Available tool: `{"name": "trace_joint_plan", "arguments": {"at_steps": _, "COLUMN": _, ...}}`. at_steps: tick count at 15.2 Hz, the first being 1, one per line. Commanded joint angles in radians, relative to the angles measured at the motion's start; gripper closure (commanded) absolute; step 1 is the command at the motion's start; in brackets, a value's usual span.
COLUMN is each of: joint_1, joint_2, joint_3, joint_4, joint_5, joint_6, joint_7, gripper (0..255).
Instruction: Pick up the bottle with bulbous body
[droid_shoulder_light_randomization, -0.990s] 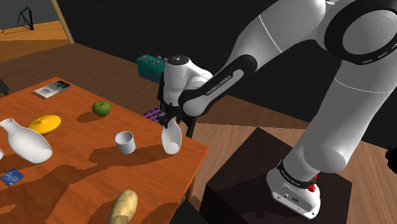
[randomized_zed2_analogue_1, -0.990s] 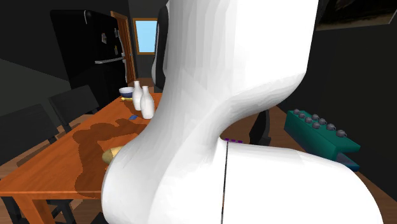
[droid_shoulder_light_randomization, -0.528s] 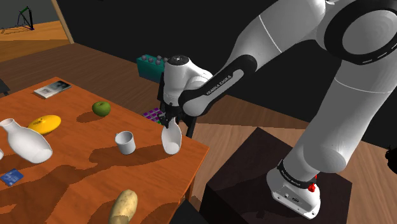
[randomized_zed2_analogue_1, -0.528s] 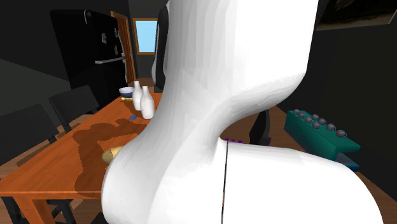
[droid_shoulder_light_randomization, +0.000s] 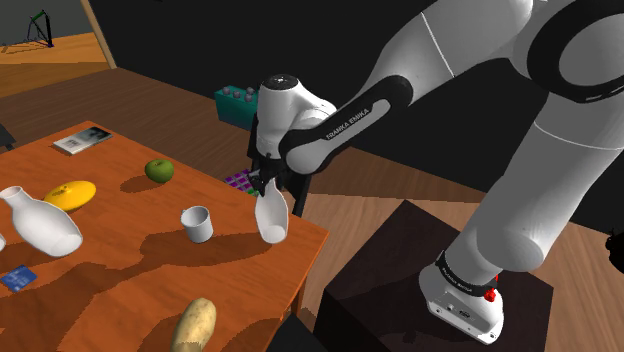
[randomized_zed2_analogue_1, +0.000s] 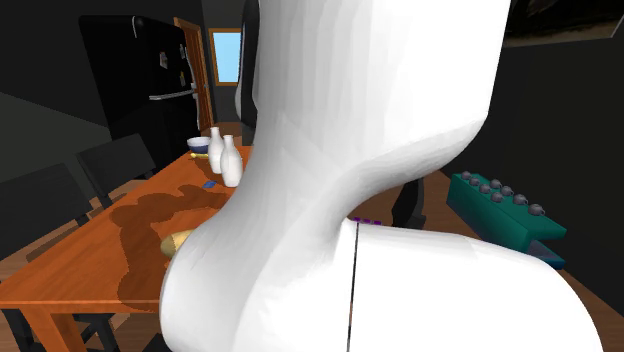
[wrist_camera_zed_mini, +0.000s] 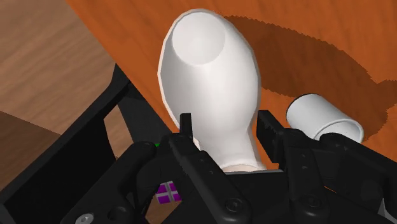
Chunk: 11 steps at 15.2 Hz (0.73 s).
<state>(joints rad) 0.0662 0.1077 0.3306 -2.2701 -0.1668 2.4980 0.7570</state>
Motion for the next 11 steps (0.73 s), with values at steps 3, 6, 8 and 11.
{"name": "trace_joint_plan", "arguments": {"at_steps": 3, "joint_1": -0.003, "joint_2": -0.035, "joint_3": 0.004, "joint_4": 0.020, "joint_5": 0.027, "joint_6": -0.051, "joint_7": -0.023, "gripper": 255}}
{"name": "trace_joint_plan", "arguments": {"at_steps": 6, "joint_1": -0.004, "joint_2": -0.061, "joint_3": 0.007, "joint_4": 0.034, "joint_5": 0.046, "joint_6": -0.089, "joint_7": -0.037, "gripper": 255}}
{"name": "trace_joint_plan", "arguments": {"at_steps": 8, "joint_1": -0.005, "joint_2": -0.077, "joint_3": 0.007, "joint_4": 0.045, "joint_5": 0.057, "joint_6": -0.115, "joint_7": -0.046, "gripper": 255}}
{"name": "trace_joint_plan", "arguments": {"at_steps": 11, "joint_1": -0.005, "joint_2": -0.086, "joint_3": 0.008, "joint_4": 0.051, "joint_5": 0.062, "joint_6": -0.130, "joint_7": -0.051, "gripper": 255}}
